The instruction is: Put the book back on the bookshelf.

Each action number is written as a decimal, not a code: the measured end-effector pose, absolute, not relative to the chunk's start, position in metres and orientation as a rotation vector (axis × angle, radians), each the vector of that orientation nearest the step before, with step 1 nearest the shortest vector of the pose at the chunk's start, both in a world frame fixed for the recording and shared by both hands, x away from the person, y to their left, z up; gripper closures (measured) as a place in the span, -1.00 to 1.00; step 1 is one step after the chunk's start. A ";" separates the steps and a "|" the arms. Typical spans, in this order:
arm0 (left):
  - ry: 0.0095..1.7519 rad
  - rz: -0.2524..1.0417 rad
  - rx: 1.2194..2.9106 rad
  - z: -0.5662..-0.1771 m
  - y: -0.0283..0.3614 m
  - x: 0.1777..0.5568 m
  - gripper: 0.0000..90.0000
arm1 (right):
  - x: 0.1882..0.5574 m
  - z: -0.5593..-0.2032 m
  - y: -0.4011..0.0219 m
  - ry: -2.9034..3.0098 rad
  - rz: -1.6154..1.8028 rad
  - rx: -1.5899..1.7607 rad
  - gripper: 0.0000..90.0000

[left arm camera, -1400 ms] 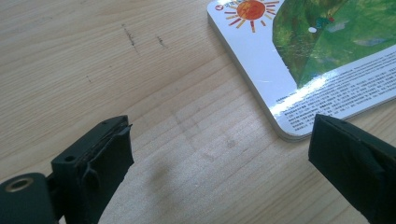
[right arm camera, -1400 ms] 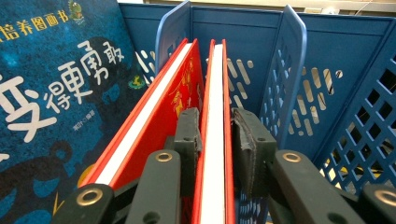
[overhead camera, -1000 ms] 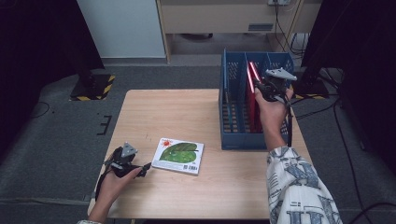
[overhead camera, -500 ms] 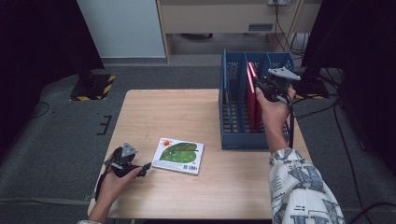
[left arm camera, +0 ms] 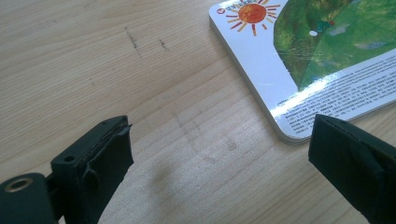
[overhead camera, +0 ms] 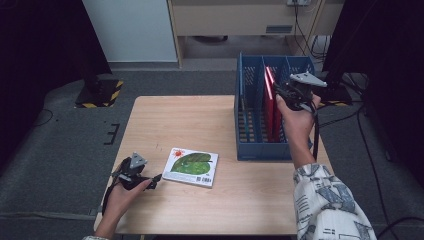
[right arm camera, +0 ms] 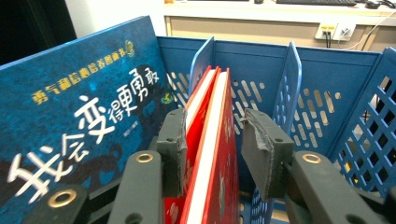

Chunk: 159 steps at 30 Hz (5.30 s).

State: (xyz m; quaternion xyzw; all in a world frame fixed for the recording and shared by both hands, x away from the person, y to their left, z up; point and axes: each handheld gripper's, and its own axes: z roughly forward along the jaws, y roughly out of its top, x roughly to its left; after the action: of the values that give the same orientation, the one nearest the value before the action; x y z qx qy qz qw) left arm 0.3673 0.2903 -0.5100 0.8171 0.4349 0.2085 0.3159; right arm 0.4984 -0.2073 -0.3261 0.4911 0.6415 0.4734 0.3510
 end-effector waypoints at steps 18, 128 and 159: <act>1.143 0.549 2.156 -0.511 0.290 0.368 -0.88 | 0.476 -0.324 -0.206 1.727 1.249 1.205 -0.06; 1.025 0.441 2.102 -0.500 0.250 0.413 -0.56 | 0.361 -0.510 -0.063 2.480 1.278 0.903 -0.49; 1.019 0.238 2.096 -0.530 0.232 0.474 -0.52 | 0.362 -0.531 -0.049 2.578 1.182 0.917 -0.59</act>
State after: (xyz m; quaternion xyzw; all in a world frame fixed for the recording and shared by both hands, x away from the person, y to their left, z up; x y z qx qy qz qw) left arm 0.4735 0.2315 -0.5299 0.8242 0.4009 0.0937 0.3889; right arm 0.3617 -0.0493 -0.5308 0.3068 0.8621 0.3953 0.0804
